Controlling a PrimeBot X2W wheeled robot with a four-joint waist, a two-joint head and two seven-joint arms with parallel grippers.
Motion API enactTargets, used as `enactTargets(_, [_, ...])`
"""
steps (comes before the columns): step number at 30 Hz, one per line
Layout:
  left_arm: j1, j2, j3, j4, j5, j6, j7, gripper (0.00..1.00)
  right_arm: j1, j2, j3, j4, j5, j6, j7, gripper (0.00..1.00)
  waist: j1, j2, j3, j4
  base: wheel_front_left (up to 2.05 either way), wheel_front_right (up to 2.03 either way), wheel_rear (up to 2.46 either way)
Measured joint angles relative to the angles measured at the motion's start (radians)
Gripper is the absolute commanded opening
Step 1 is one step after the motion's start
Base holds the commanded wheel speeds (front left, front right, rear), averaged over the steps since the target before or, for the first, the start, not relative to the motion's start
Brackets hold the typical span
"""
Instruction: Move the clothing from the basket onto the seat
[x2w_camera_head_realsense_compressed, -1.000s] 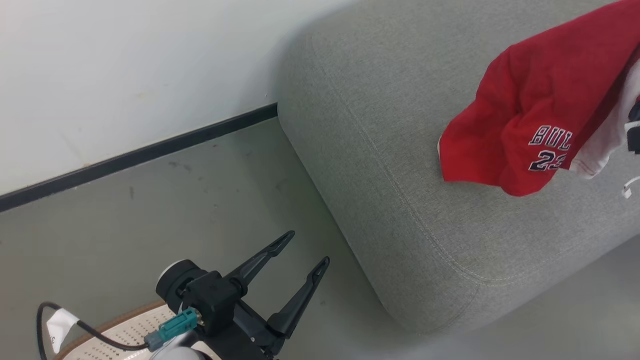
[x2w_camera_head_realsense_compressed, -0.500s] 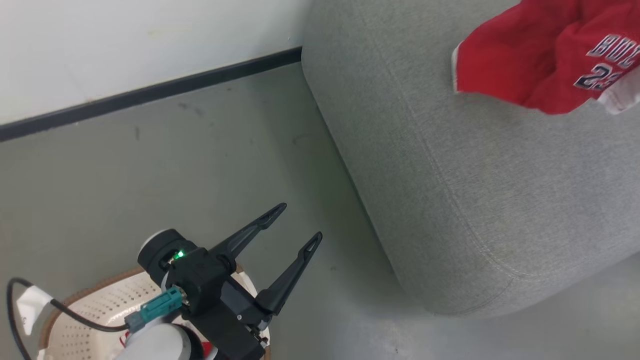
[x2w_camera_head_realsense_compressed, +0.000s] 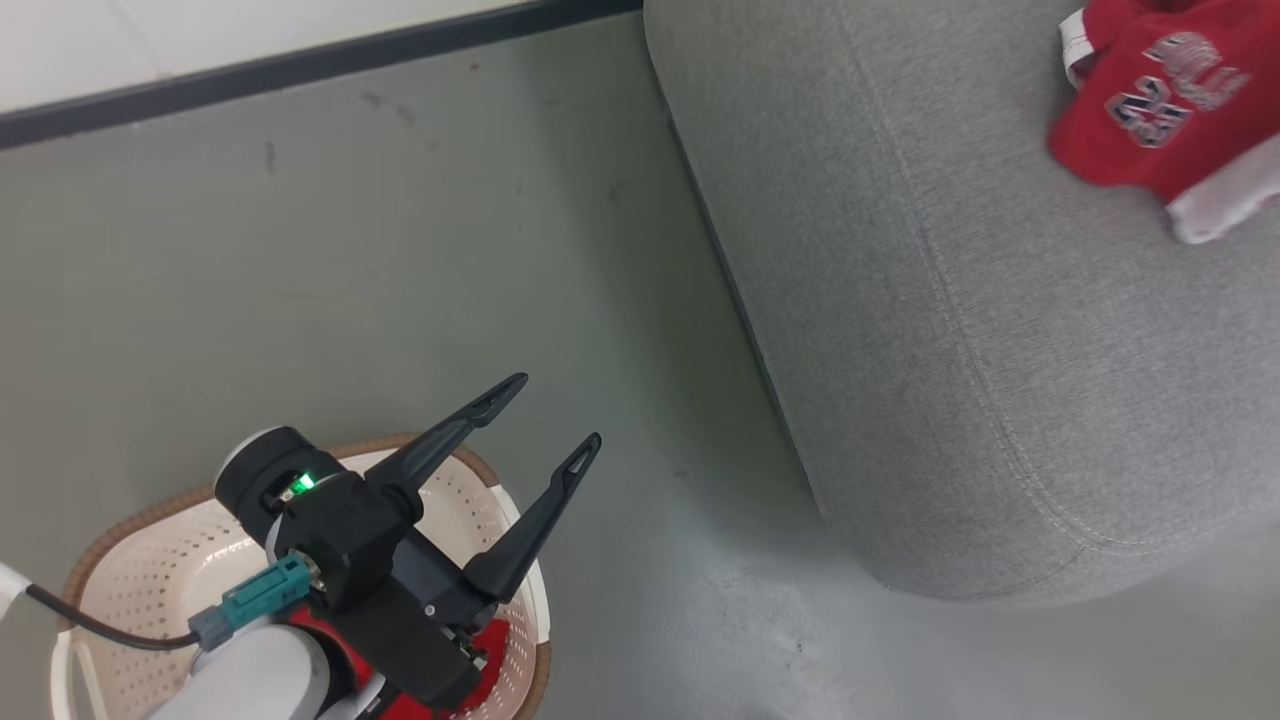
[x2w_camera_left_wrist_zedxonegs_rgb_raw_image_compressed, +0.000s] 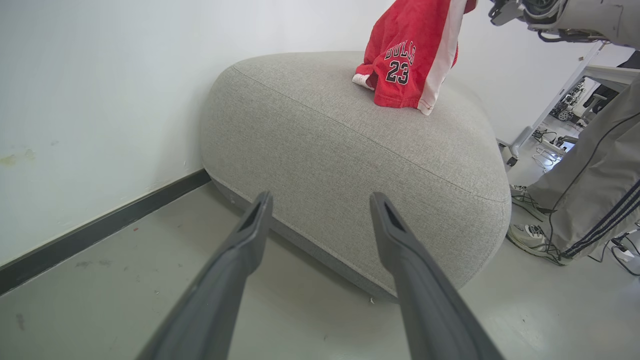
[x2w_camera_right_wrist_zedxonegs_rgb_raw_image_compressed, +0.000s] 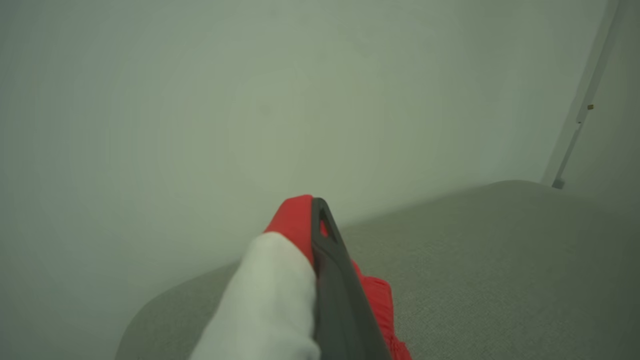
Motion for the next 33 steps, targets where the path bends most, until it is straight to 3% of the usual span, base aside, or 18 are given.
enactTargets(7, [-0.016, 0.015, 0.007, 0.002, -0.001, 0.0, -0.002, 1.0, 0.019, 0.04, 0.044, 0.132, -0.018, 0.001, 0.003, 0.0, 0.0, 0.0, 0.04, 0.01, 0.0, 0.0, 0.0])
enactTargets(11, [-0.016, 0.019, 0.01, 0.008, -0.002, 0.0, -0.005, 1.0, 0.018, 0.05, 0.095, 0.179, -0.055, 0.018, 0.022, 0.0, -0.0001, 0.0, 0.041, 0.01, 0.0, 0.0, 0.0])
enactTargets(21, [-0.024, 0.012, 0.002, 0.026, -0.01, 0.0, -0.016, 1.0, 0.015, 0.079, 0.153, 0.33, -0.071, 0.036, 0.129, 0.0, -0.0001, -0.0001, 0.028, 0.012, 0.0, 0.0, 0.0])
enactTargets(22, [-0.025, 0.012, 0.001, 0.031, -0.011, 0.0, -0.019, 1.0, 0.013, 0.079, 0.156, 0.34, -0.071, 0.037, 0.139, 0.09, -0.0001, 0.0, 0.025, 0.013, 0.0, 0.0, 0.0])
enactTargets(24, [-0.026, 0.012, 0.001, 0.039, -0.011, 0.0, -0.025, 1.0, 0.009, 0.083, 0.161, 0.358, -0.071, 0.042, 0.155, 0.47, -0.0001, -0.0001, 0.017, 0.015, 0.0, 0.0, 0.0])
enactTargets(25, [-0.026, 0.011, 0.001, 0.042, -0.011, 0.0, -0.025, 1.0, 0.007, 0.089, 0.161, 0.365, -0.07, 0.045, 0.162, 1.0, -0.0002, 0.0, 0.012, 0.016, 0.0, 0.0, 0.0])
enactTargets(33, [-0.024, -0.019, -0.003, 0.091, -0.031, 0.0, -0.06, 1.0, -0.002, 0.129, 0.184, 0.423, -0.07, 0.054, 0.196, 1.0, -0.0002, -0.0001, -0.038, 0.017, 0.0, 0.0, 0.0])
